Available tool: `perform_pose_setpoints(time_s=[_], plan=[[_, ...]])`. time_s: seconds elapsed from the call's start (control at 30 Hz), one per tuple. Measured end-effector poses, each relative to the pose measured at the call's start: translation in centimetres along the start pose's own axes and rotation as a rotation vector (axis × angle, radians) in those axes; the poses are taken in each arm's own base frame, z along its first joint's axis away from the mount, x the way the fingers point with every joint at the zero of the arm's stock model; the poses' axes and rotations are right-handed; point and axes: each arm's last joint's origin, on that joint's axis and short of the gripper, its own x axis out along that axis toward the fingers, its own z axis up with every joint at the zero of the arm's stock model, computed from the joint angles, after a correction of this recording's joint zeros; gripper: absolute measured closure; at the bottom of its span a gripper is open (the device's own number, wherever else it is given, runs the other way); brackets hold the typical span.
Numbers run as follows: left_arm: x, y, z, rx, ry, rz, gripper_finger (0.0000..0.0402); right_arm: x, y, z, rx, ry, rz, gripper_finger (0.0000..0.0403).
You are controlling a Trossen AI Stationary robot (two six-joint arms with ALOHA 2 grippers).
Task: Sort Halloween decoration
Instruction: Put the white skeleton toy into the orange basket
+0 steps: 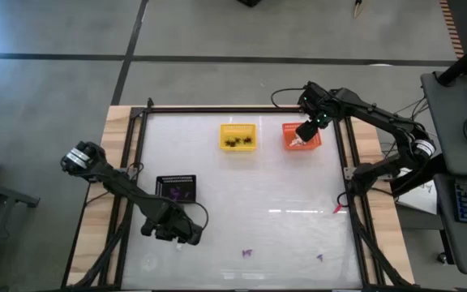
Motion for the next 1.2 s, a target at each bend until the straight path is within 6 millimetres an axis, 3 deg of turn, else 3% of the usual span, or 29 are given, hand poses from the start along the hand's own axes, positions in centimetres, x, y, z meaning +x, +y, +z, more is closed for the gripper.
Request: perform_pose_setpoints(time_s=[0.33,0.7,1.2], plan=[[2.5,-1.6,0.0,-0.172,0.021,-0.038,0.0249,-0.4,-0.1,-0.2,-0.088,-0.017,0.0,0.0227],[2.7,-1.3,-0.5,-0.357,0.02,-0.021,0.0249,-0.5,-0.1,-0.2,-0.159,-0.022,0.0,0.0227],[2.8,-1.0,-0.5,-0.378,0.001,0.009,0.0254,-0.5,-0.1,-0.1,-0.183,-0.029,0.0,0.0227]])
